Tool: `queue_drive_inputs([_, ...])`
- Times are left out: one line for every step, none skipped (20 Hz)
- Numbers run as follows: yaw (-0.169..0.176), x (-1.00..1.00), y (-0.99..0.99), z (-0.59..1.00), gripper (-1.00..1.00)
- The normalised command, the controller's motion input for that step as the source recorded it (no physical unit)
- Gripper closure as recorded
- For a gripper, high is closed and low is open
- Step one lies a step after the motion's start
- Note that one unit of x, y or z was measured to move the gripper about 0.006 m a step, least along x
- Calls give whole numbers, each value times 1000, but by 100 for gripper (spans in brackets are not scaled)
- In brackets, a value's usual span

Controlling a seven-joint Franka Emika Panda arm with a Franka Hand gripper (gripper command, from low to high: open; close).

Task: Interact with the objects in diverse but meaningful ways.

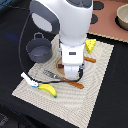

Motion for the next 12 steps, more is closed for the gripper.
queue_drive_inputs([0,-3,97,-323,-100])
queue_drive_inputs([0,-6,91,-311,-100])
queue_drive_inputs([0,-26,60,-317,-100])
queue_drive_inputs([0,-29,57,-326,100])
queue_drive_inputs([0,-3,57,-314,100])
queue_drive_inputs([0,-23,46,-320,100])
queue_drive_inputs([0,-34,34,-323,100])
queue_drive_inputs([4,0,63,-297,100])
queue_drive_inputs([5,0,71,-291,100])
queue_drive_inputs([7,0,66,-286,100])
queue_drive_inputs([10,0,97,-269,100])
queue_drive_inputs([12,0,106,-251,100])
